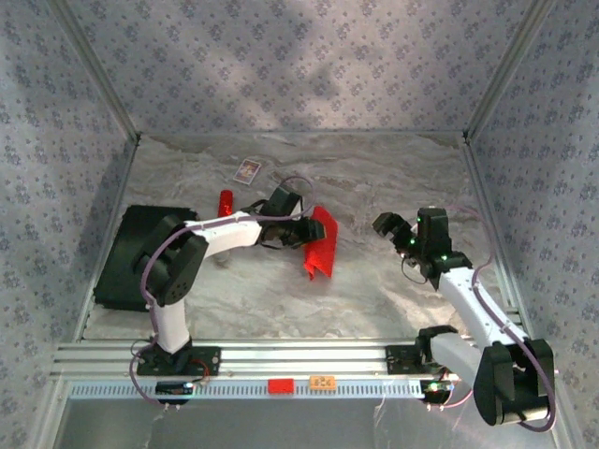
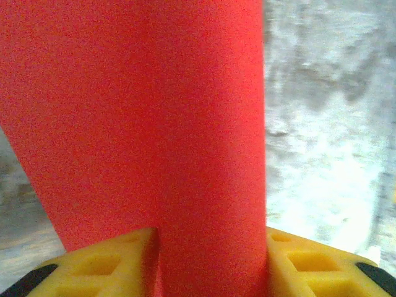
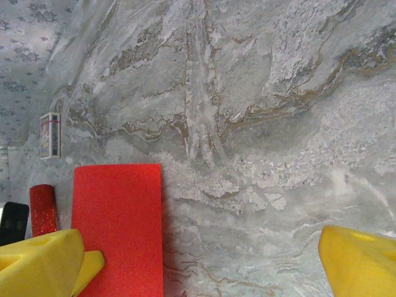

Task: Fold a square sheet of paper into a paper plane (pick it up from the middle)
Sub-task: First fold the square sheet of paper in half at the center of the table.

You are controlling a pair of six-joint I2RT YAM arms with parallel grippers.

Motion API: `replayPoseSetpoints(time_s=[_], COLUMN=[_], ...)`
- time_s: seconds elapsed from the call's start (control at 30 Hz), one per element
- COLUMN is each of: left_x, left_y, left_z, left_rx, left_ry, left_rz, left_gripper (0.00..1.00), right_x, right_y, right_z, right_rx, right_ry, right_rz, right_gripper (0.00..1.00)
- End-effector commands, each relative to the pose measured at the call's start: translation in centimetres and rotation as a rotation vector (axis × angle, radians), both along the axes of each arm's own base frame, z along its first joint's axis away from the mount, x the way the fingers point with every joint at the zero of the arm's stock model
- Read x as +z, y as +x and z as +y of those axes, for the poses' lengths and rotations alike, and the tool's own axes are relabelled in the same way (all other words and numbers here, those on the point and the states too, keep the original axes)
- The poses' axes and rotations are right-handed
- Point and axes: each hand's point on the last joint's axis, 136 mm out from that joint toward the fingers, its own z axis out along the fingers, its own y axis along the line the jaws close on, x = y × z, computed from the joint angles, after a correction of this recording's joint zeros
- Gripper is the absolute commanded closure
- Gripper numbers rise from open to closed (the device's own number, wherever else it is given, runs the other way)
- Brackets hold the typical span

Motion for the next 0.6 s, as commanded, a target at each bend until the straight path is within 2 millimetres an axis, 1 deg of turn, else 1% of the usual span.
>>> replayPoseSetpoints(time_s=[0.0,0.07,0.23,0.4,0.5,0.57], left_x=[5.0,5.3,5.0,3.1,1.9,1.1], left_y=[-0.4,-0.6,-1.0,-1.7,-2.0,-2.1], left_z=[-3.2,-3.6,-3.6,-3.5,-3.3,-3.0], left_rx=[-0.074,-0.083,-0.095,-0.092,-0.076,-0.064], left_ry=[-0.244,-0.278,-0.323,-0.302,-0.28,-0.265], left_rz=[-0.031,-0.03,-0.036,-0.004,0.011,0.021], left_gripper=[0.57,0.57,0.57,0.57,0.57,0.57], right_x=[-0.3,-0.3,0.2,0.6,1.2,1.3], right_y=[-0.4,-0.3,-0.1,0.2,0.3,0.3], right_z=[-0.2,0.0,0.6,1.2,2.4,2.9], right_rx=[-0.01,-0.003,0.022,0.045,0.118,0.147], right_ry=[0.011,0.023,0.053,0.076,0.102,0.113], right_rz=[0.008,0.001,-0.037,-0.08,-0.115,-0.122], right_gripper=[0.01,0.01,0.01,0.01,0.01,0.02])
